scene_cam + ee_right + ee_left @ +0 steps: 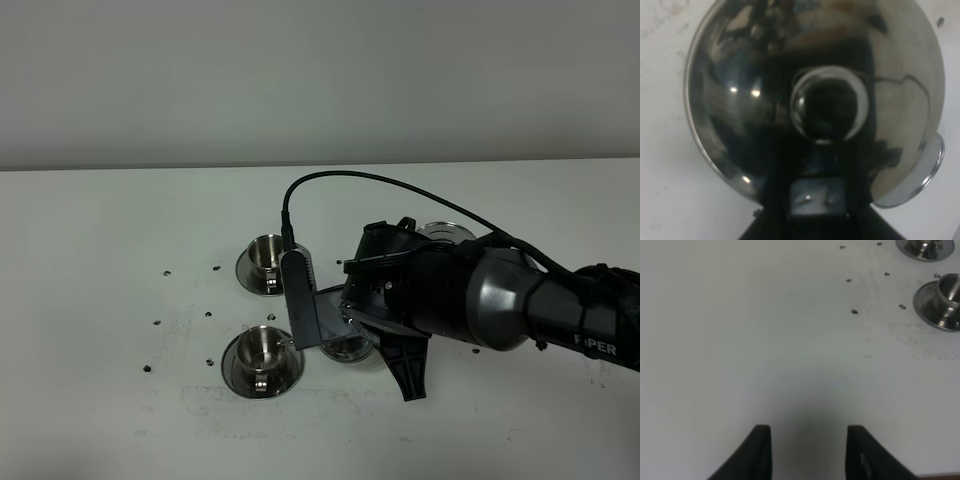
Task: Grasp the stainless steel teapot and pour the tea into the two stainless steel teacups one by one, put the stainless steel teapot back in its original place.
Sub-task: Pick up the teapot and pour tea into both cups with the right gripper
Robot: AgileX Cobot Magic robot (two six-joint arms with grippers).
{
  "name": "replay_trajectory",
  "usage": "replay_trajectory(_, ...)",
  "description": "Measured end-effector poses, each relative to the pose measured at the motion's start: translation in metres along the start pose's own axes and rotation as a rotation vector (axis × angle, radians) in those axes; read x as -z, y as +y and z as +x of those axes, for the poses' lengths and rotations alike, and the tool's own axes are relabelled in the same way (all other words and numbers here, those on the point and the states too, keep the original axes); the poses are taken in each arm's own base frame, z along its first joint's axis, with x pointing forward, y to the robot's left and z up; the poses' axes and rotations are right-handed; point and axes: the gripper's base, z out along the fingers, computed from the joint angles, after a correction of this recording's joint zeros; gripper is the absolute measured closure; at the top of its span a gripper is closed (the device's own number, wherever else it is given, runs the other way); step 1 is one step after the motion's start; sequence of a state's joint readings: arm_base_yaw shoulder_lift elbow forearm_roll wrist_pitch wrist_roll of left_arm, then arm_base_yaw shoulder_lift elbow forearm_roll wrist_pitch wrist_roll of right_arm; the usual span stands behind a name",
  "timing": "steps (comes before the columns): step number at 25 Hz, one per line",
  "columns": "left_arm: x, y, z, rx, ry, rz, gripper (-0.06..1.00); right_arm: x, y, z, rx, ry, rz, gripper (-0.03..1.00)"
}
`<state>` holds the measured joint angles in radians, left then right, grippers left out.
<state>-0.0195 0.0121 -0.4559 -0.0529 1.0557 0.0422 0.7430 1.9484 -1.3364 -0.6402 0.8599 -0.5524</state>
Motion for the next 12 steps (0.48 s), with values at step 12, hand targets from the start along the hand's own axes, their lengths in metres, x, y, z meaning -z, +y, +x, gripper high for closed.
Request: replay_trajectory(12, 0.000, 0.000, 0.000, -0.001, 0.000, 0.000, 0.57, 0.008, -0.010, -0.007, 0.084, 0.023, 0.095, 0.78)
